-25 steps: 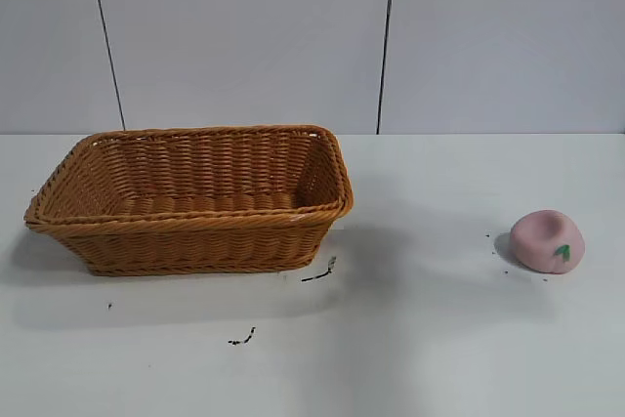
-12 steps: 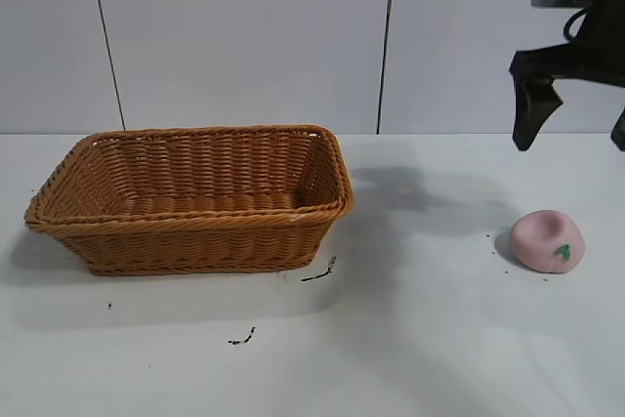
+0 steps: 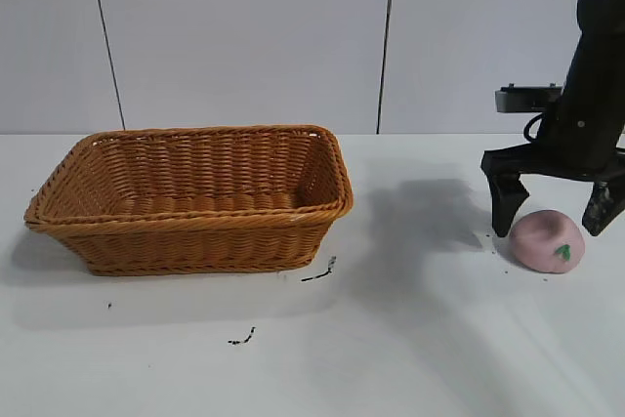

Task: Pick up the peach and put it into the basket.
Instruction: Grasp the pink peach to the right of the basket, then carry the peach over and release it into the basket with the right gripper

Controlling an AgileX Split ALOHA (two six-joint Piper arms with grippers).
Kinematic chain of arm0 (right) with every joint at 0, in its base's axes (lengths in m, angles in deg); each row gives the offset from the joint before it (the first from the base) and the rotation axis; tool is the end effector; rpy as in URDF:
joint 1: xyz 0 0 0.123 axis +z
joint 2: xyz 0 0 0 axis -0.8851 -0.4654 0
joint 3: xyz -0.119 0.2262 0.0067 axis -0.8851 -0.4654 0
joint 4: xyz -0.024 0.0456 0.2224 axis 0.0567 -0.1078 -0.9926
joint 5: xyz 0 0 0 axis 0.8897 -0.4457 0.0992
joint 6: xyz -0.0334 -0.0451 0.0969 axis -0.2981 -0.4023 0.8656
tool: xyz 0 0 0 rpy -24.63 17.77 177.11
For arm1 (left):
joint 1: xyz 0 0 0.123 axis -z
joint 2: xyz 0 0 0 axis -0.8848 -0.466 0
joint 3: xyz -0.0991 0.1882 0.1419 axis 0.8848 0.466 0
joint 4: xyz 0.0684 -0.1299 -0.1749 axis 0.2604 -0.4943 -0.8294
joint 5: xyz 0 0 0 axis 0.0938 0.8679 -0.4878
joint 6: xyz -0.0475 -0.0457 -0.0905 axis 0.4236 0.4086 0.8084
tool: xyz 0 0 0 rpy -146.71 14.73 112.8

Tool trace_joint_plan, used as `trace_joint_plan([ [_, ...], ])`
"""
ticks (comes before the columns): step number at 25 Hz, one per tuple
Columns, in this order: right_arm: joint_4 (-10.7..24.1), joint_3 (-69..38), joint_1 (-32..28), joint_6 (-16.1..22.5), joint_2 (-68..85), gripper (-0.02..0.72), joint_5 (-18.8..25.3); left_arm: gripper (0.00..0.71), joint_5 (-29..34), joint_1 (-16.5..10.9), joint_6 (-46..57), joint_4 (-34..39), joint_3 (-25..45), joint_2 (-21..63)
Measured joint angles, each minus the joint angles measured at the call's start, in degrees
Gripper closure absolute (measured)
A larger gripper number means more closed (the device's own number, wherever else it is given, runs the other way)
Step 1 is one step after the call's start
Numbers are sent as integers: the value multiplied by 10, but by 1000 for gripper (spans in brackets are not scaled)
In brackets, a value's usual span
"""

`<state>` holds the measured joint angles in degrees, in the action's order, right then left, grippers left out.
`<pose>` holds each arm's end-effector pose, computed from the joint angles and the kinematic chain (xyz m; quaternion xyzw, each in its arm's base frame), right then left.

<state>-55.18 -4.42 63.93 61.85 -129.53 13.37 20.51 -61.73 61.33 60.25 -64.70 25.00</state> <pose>0.3753 0.0117 0.0873 -0.0286 0.9982 0.0040 0.0528 0.0225 -0.0011 0.2564 -0.0089 0.8534 -0.0151 0.5209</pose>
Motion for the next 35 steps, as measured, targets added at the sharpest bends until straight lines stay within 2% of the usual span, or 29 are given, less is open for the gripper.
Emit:
trace_joint_plan([
  [1,0,0,0,0,0,255,4,17,0,0,0,0,0,0],
  [5,0,1,0,0,0,653,10,17,0,0,0,0,0,0],
  [6,0,3,0,-2,2,706,10,17,0,0,0,0,0,0],
  [13,0,9,0,-11,53,720,30,17,0,0,0,0,0,0],
  [21,-4,155,0,-11,130,720,164,17,0,0,0,0,0,0],
  [24,-11,210,8,-11,129,720,183,17,0,0,0,0,0,0],
  [29,-15,318,67,-11,98,720,220,17,0,0,0,0,0,0],
  [35,-18,432,178,-11,39,720,225,17,0,0,0,0,0,0],
])
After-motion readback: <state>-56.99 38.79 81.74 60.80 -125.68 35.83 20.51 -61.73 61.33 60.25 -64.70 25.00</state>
